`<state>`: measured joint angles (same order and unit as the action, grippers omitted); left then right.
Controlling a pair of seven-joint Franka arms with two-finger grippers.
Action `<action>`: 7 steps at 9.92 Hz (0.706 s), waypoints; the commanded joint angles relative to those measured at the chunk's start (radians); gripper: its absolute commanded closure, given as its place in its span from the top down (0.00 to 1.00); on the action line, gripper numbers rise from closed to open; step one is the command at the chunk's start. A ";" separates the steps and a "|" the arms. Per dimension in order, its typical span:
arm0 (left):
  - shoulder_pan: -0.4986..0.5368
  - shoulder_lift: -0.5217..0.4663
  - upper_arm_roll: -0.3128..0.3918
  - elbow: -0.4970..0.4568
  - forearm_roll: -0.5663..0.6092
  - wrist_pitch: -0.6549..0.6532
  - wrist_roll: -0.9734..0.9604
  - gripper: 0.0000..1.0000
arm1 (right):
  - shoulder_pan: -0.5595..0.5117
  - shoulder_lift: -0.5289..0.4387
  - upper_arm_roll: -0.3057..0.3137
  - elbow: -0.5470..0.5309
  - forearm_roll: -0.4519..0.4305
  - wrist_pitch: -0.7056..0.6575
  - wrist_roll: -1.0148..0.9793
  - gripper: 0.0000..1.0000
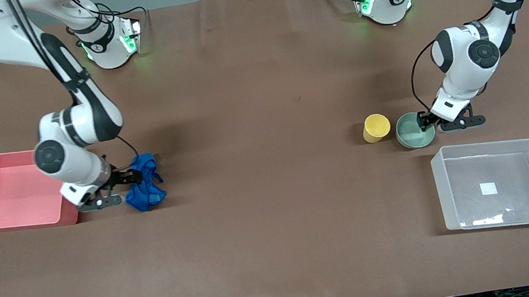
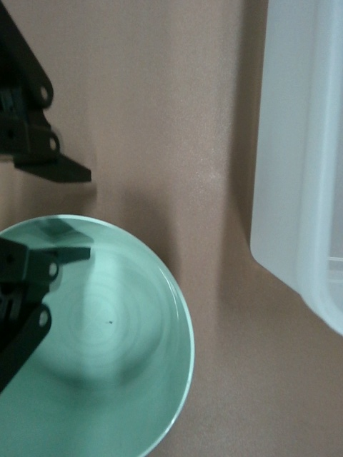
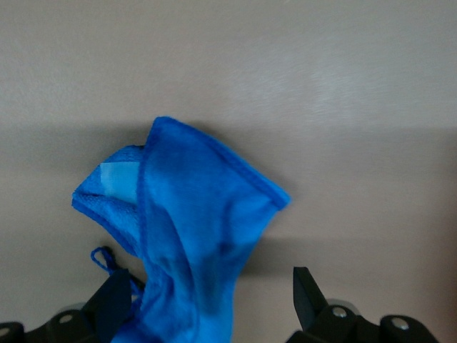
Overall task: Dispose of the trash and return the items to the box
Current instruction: 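Reach the right gripper to the blue cloth while the left gripper reaches the bowl, then lift the cloth with the right gripper while the left gripper lifts the bowl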
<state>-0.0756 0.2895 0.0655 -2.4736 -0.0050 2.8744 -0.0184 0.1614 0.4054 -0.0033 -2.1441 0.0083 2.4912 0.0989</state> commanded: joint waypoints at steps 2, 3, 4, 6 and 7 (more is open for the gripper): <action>-0.004 -0.013 -0.004 -0.022 -0.004 0.016 0.014 0.00 | 0.020 0.013 0.005 -0.078 0.009 0.110 0.010 0.58; -0.004 -0.068 -0.004 -0.057 -0.004 0.013 0.020 0.00 | 0.021 0.021 0.009 -0.112 0.009 0.192 0.010 0.39; -0.003 -0.152 -0.004 -0.098 -0.006 -0.007 0.018 0.00 | 0.017 0.020 0.009 -0.115 0.009 0.195 0.012 0.11; -0.004 -0.332 -0.003 -0.095 -0.006 -0.295 0.020 0.00 | 0.007 0.006 0.011 -0.080 0.010 0.103 0.010 0.01; -0.001 -0.367 0.003 -0.029 -0.006 -0.413 0.021 0.00 | -0.002 -0.026 0.012 -0.030 0.016 -0.022 0.010 0.01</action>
<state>-0.0777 0.0046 0.0609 -2.5157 -0.0050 2.5913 -0.0164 0.1748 0.4215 0.0007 -2.2078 0.0085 2.5805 0.1028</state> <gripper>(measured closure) 0.960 0.868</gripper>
